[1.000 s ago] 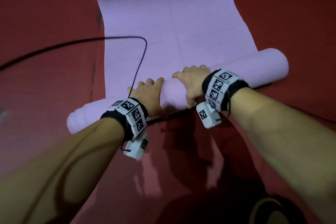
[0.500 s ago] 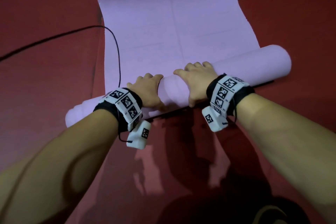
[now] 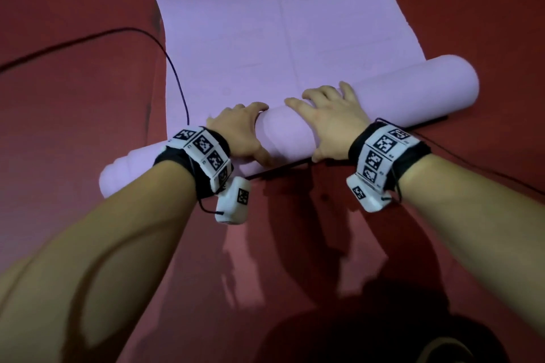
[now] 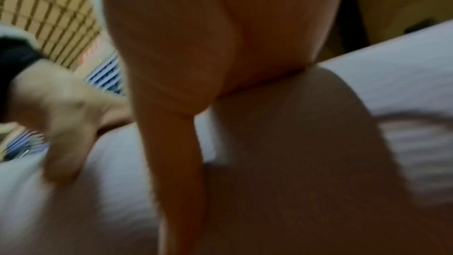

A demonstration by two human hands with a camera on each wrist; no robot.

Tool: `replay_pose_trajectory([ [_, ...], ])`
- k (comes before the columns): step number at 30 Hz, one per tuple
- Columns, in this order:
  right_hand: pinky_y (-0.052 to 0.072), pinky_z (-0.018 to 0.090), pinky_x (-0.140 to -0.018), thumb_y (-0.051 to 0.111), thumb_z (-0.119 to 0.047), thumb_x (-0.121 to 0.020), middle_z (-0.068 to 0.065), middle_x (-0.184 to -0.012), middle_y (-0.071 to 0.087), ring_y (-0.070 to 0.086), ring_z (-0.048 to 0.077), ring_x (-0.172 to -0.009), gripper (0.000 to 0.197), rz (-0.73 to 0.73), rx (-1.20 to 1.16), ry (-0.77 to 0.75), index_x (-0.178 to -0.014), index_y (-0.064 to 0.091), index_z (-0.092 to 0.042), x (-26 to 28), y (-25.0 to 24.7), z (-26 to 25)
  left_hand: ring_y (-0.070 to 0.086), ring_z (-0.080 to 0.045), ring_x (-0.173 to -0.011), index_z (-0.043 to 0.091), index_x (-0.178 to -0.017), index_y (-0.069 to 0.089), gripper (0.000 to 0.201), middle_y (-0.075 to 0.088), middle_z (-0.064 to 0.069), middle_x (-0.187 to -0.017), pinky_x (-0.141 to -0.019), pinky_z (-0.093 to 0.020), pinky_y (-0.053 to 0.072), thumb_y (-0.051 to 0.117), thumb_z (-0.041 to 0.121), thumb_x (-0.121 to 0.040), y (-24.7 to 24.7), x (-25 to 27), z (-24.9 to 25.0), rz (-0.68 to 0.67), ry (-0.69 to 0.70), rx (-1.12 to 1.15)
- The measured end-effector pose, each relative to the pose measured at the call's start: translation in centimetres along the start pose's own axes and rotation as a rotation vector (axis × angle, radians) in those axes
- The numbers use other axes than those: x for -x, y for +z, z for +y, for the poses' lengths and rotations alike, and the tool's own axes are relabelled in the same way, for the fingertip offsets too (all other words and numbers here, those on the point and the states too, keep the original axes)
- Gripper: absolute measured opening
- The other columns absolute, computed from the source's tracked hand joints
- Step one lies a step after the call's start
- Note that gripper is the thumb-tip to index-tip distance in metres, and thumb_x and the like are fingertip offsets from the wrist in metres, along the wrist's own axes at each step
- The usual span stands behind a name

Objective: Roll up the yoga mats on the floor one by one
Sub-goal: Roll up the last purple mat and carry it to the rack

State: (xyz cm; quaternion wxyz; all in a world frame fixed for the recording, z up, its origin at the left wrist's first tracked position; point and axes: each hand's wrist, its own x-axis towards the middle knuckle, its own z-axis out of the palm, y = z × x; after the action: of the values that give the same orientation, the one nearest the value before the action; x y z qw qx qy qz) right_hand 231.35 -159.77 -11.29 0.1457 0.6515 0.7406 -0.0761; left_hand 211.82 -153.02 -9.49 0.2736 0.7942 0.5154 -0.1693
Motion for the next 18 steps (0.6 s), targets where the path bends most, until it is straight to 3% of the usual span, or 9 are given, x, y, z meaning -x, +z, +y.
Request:
replay_pose_trajectory([
  [3,0.021,0.053,-0.112,0.089,-0.054,-0.046,0.001,-0.148,0.038,0.038,0.027,-0.133,0.126,-0.029,-0.027,0.014,-0.151,0.021,-0.039,-1.3,-0.9,0.2,0.049,-0.028,-0.125,0.039,-0.147,0.036,0.135,0.05,-0.003,-0.135,-0.104,-0.057,0.041,0.076,0.071,-0.022,-0.2,-0.3,-0.5,0.056,0.047,0.047],
  [6,0.025,0.049,-0.111,0.09,-0.052,-0.045,0.001,-0.146,0.041,0.04,0.027,-0.131,0.126,-0.091,-0.063,0.012,-0.15,0.023,-0.041,-2.4,-1.8,0.7,0.044,-0.03,-0.128,0.036,-0.145,0.036,0.114,0.046,-0.003,-0.136,-0.104,-0.06,0.038,0.091,0.055,-0.048,-0.2,-0.2,-0.5,0.095,0.041,0.007],
  [9,0.027,0.049,-0.108,0.092,-0.049,-0.046,0.003,-0.145,0.044,0.042,0.029,-0.131,0.126,-0.173,-0.112,0.0,-0.151,0.023,-0.042,-3.8,-2.9,1.0,0.04,-0.035,-0.131,0.036,-0.149,0.022,0.122,0.04,-0.002,-0.144,-0.105,-0.064,0.032,0.089,0.061,-0.051,0.8,0.2,0.3,0.1,0.004,-0.182],
  [11,0.026,0.051,-0.109,0.092,-0.049,-0.046,0.004,-0.145,0.044,0.041,0.03,-0.132,0.126,-0.203,-0.123,-0.012,-0.152,0.023,-0.043,-4.3,-3.4,1.2,0.04,-0.037,-0.132,0.035,-0.149,0.018,0.128,0.039,-0.002,-0.145,-0.105,-0.067,0.029,0.088,0.064,-0.046,1.8,0.0,0.6,0.154,-0.014,-0.218],
  [15,0.011,0.064,-0.115,0.091,-0.051,-0.052,0.004,-0.158,0.026,0.019,0.029,-0.146,0.125,-0.129,-0.093,0.007,-0.154,0.018,-0.041,-3.5,-2.8,1.4,0.043,-0.037,-0.127,0.035,-0.145,0.025,0.118,0.045,-0.002,-0.139,-0.103,-0.064,0.029,0.088,0.059,-0.048,2.2,-0.8,0.0,0.218,-0.007,-0.173],
  [18,0.011,0.065,-0.115,0.09,-0.058,-0.05,0.004,-0.158,0.024,0.02,0.031,-0.146,0.137,-0.078,0.015,0.029,-0.155,0.006,-0.036,-2.5,-1.5,0.9,0.046,-0.035,-0.124,0.036,-0.143,0.027,0.113,0.047,-0.002,-0.136,-0.1,-0.061,0.033,0.085,0.061,-0.049,1.8,-1.3,-0.1,0.224,-0.003,-0.194],
])
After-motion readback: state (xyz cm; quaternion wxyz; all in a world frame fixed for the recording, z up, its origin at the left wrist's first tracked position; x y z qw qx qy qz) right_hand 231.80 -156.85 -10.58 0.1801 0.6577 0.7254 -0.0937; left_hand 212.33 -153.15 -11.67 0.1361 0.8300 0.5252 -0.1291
